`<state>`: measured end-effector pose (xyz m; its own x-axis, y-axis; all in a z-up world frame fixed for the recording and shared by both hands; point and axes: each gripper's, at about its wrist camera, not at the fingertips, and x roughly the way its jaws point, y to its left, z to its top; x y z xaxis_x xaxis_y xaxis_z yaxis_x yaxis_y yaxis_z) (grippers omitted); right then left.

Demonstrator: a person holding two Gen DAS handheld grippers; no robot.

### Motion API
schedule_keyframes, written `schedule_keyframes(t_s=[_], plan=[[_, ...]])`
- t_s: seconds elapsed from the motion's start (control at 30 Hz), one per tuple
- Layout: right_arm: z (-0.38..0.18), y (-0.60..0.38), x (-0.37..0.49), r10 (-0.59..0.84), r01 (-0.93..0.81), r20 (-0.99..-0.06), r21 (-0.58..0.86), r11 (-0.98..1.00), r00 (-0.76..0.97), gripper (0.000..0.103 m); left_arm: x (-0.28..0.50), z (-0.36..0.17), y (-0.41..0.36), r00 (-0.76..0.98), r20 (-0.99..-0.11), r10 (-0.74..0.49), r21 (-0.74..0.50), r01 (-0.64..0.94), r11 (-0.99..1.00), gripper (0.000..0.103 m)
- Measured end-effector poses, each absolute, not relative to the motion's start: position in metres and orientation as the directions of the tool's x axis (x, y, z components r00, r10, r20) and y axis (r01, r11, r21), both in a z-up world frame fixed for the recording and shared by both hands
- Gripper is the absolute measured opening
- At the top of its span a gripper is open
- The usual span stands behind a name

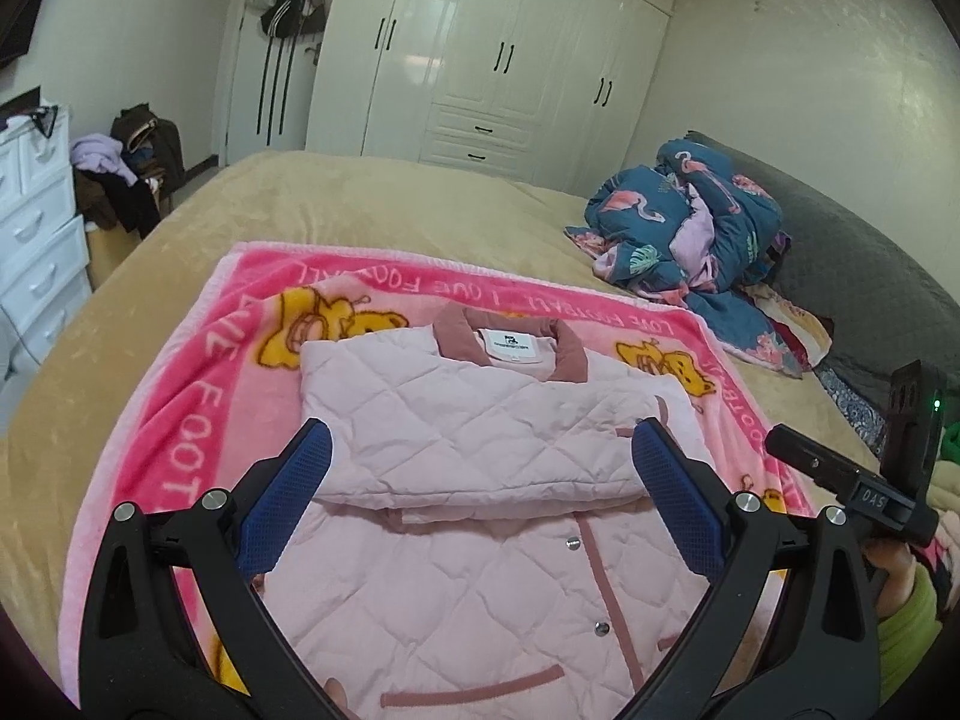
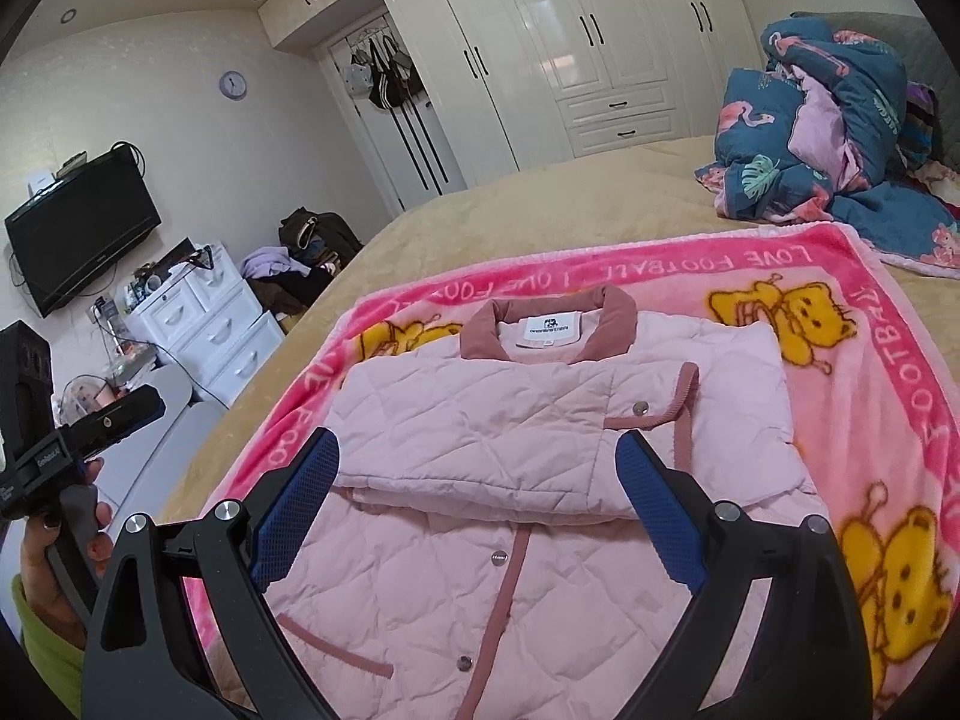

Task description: Fold large clothes

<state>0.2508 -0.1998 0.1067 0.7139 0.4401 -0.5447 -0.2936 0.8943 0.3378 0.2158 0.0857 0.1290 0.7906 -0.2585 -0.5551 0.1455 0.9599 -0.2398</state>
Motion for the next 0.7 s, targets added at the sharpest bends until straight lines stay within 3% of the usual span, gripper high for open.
schedule_keyframes(t_s=[0.4, 0.47, 0.7], plan=[[0.115, -0.217, 0.215, 0.443, -0.302, -0.516, 0.336, 0.892, 0.733, 0.093, 0.181, 0.130, 0.076, 0.808, -0.536, -0.246, -0.210, 0.154, 0.965, 0.094], [0.115, -0.220, 0.210, 0.443, -0.300, -0.513, 0.338, 0.892, 0.735, 0.099, 0.175, 0.129, 0.075, 0.808, -0.533, -0.250, -0.213, 0.158, 0.964, 0.094], [0.114, -0.230, 0.193, 0.438, -0.302, -0.515, 0.330, 0.895, 0.737, 0.099, 0.161, 0.113, 0.071, 0.798, -0.555, -0.234, -0.194, 0.150, 0.970, 0.094]])
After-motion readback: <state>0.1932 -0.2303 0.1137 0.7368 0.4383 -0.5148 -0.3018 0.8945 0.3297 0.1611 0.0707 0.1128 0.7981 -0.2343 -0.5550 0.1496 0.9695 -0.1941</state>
